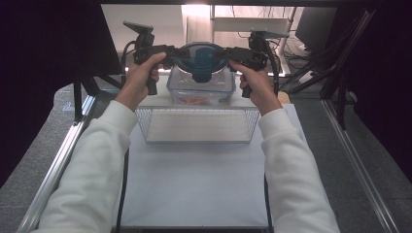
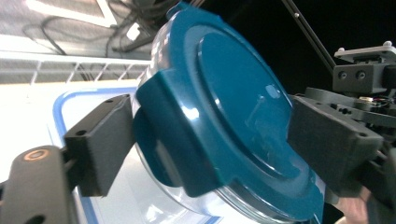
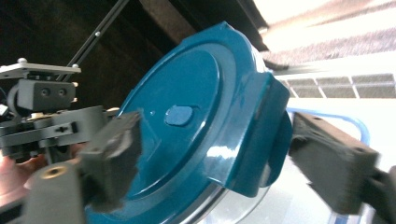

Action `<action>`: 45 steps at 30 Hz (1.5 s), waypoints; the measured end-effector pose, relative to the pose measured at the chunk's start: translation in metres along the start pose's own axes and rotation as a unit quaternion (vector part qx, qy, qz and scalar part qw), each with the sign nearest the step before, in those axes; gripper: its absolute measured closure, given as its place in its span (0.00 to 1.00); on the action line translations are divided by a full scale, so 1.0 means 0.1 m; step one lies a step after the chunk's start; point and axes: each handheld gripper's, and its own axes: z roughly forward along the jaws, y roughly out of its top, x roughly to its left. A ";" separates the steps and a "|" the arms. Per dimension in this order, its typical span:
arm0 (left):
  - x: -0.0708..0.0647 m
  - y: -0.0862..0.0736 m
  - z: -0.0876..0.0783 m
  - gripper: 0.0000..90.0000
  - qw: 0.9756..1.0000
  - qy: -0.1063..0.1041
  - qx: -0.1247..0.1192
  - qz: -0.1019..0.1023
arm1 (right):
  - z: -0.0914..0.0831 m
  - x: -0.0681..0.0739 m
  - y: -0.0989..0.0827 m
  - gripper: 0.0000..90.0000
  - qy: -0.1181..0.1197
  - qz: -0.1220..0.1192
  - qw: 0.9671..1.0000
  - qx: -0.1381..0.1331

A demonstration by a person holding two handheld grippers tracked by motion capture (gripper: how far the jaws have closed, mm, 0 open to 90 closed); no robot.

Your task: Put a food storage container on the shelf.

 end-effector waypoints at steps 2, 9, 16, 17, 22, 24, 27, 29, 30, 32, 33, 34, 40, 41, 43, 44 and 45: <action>-0.03 -0.01 -0.03 0.13 1.000 0.007 -0.006 0.013 | -0.03 0.02 0.00 0.15 0.000 -0.008 1.000 -0.007; -0.11 -0.08 -0.20 0.15 0.998 0.025 -0.021 0.051 | -0.22 0.11 -0.05 0.15 0.008 -0.066 0.998 -0.015; -0.14 -0.19 -0.42 0.17 0.997 0.013 -0.030 0.070 | -0.35 0.23 -0.15 0.15 0.003 -0.112 0.994 -0.010; -0.14 -0.22 -0.45 0.17 0.997 0.012 -0.031 0.068 | -0.36 0.24 -0.16 0.15 0.002 -0.114 0.993 -0.009; -0.14 -0.35 -0.59 0.18 0.996 0.015 -0.028 0.078 | -0.45 0.24 -0.26 0.16 0.004 -0.120 0.993 -0.013; -0.16 -0.42 -0.63 0.18 0.995 0.024 -0.033 0.088 | -0.49 0.22 -0.30 0.17 0.008 -0.123 0.992 -0.013; -0.20 -0.56 -0.69 0.18 0.994 0.017 -0.029 0.105 | -0.60 0.20 -0.40 0.17 0.011 -0.133 0.991 -0.012; -0.23 -0.65 -0.72 0.18 0.992 0.019 -0.025 0.121 | -0.66 0.17 -0.45 0.17 0.009 -0.143 0.990 -0.014; -0.25 -0.71 -0.73 0.18 0.991 0.022 -0.025 0.126 | -0.69 0.16 -0.49 0.17 0.012 -0.146 0.989 -0.017; -0.27 -0.79 -0.75 0.18 0.990 0.026 -0.022 0.137 | -0.78 0.12 -0.57 0.18 0.014 -0.152 0.988 -0.021; -0.27 -0.84 -0.76 0.18 0.989 0.026 -0.019 0.141 | -0.80 0.10 -0.60 0.18 0.015 -0.155 0.988 -0.023; -0.27 -0.89 -0.76 0.18 0.989 0.026 -0.018 0.144 | -0.84 0.08 -0.64 0.18 0.016 -0.156 0.987 -0.023; -0.20 -1.19 -0.80 0.18 0.986 0.043 -0.011 0.158 | -0.99 0.00 -0.88 0.18 0.012 -0.175 0.984 -0.023; -0.16 -1.29 -0.81 0.19 0.987 0.041 -0.010 0.154 | -1.04 -0.05 -1.04 0.18 0.006 -0.188 0.982 -0.017; -0.11 -1.41 -0.82 0.19 0.986 0.044 -0.006 0.158 | -1.07 -0.09 -1.14 0.18 0.001 -0.193 0.981 -0.014; -0.09 -1.48 -0.83 0.19 0.986 0.048 -0.003 0.162 | -1.09 -0.12 -1.21 0.19 -0.001 -0.197 0.980 -0.013; -0.06 -1.55 -0.84 0.19 0.984 0.053 -0.002 0.169 | -1.10 -0.15 -1.28 0.19 -0.003 -0.200 0.980 -0.011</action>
